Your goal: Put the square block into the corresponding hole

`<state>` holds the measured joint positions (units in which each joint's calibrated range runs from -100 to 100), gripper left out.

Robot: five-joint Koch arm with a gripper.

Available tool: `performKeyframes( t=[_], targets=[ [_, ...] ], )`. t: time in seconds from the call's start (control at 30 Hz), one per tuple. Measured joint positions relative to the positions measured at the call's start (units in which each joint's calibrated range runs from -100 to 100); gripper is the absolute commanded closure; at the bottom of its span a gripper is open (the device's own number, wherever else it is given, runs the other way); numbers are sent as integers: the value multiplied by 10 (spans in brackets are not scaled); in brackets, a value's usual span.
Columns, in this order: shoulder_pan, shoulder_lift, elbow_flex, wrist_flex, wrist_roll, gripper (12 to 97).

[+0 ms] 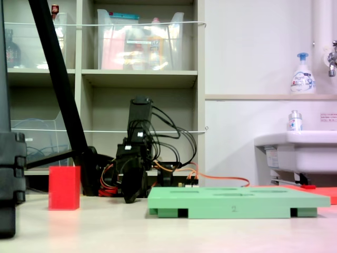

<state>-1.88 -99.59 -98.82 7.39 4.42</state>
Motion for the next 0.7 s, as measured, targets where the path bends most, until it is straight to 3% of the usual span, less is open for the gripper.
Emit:
performKeyframes(
  t=[0.7],
  targets=[
    [0, 0, 0, -1, 0, 619]
  ],
)
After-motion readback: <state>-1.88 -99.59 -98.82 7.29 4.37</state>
